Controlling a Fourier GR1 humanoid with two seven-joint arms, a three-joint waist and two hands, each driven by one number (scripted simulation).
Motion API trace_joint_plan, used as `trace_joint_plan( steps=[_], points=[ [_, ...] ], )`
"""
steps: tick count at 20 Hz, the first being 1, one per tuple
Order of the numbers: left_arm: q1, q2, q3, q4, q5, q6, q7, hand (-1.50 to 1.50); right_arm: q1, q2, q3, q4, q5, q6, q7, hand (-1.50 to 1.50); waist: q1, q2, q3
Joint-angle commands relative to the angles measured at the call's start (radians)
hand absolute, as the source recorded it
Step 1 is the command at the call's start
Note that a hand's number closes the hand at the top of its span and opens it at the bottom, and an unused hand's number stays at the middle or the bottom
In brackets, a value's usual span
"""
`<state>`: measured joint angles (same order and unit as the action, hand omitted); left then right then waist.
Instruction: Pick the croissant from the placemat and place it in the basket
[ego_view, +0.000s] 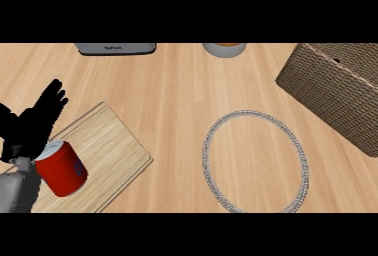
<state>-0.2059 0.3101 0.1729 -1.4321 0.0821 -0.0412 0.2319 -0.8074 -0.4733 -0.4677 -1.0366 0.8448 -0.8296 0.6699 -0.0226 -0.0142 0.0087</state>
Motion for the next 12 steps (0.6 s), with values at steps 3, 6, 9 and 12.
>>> trace_joint_plan(
  steps=[3,6,9,12],
  points=[
    [0.053,-0.006,0.017,0.015,0.014,-0.009,0.005,0.0,0.273,0.029,-0.055,-0.372,-0.159,0.081,0.034,-1.5,-0.034,-0.005,-0.009],
    [0.071,0.011,0.04,0.04,0.024,-0.024,0.0,0.0,0.401,-0.026,-0.083,-0.524,-0.247,0.234,0.06,-1.5,-0.056,-0.008,-0.01],
    [0.069,0.004,0.035,0.005,0.013,-0.008,0.004,0.0,0.547,-0.036,-0.135,-0.672,-0.389,0.357,0.066,-1.5,-0.053,-0.007,-0.009],
    [0.056,-0.03,-0.009,-0.009,-0.018,0.006,0.002,0.0,0.718,0.008,-0.171,-0.823,-0.454,0.405,0.037,-1.5,-0.028,0.003,-0.009]
  ],
)
